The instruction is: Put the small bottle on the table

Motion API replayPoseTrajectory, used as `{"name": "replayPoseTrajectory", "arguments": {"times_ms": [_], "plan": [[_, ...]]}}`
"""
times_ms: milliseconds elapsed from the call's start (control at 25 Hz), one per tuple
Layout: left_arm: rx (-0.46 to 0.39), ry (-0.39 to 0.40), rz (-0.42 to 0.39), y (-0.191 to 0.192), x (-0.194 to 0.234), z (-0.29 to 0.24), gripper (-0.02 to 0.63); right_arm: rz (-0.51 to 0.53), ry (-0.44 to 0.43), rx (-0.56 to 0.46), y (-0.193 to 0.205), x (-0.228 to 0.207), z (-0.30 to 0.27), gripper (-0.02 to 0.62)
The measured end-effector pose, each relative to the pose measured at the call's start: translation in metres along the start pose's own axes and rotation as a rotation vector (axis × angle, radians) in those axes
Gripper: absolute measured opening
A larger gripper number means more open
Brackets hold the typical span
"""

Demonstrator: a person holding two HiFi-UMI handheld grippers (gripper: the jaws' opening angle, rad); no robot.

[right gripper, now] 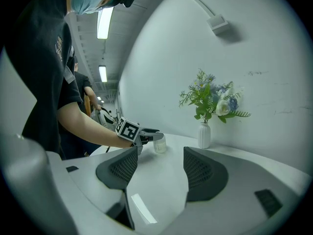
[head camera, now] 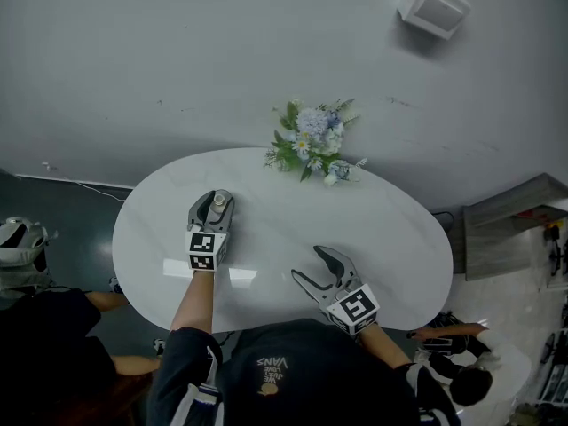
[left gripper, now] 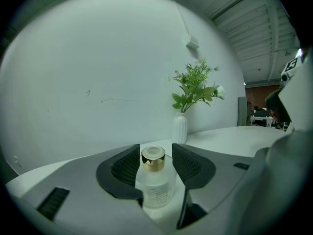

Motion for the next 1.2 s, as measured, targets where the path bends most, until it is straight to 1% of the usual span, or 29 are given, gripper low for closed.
{"name": "replayPoseTrajectory", "arguments": {"times_ms": [200,520,800,960,1200], "plan": [[-0.025,-0.011,0.009,-0.009,-0.004,0.014,0.230,0.023,-0.020,-0.007,-0.003,-0.001,0.002,0.264],[-0.064,-0.039,0.019,-0.031,-0.019,0.047,0.230,0.054,-0.075,-0.029,-0.011,0.001,0.013,0.264],[-0.081,-0.087,0.037,-0.047,-0.038,0.089,0.229,0.097,-0.147,-0.056,-0.017,0.004,0.028,0.264],[-0.070,-0.110,0.032,-0.049,-0.057,0.116,0.196,0.113,-0.189,-0.069,-0.018,0.007,0.037,0.262],[-0.077,-0.157,0.038,-0.057,-0.085,0.154,0.153,0.140,-0.240,-0.074,-0.018,0.014,0.055,0.262]]}}
Point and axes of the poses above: the fingertips, and each gripper's own axes: z backward along the fingers, x to its left, y out of its underside, the point moved 5 cm from there along z, backward along the fingers, and after that the axes turned 14 degrees about -y, right-handed, at the moved point
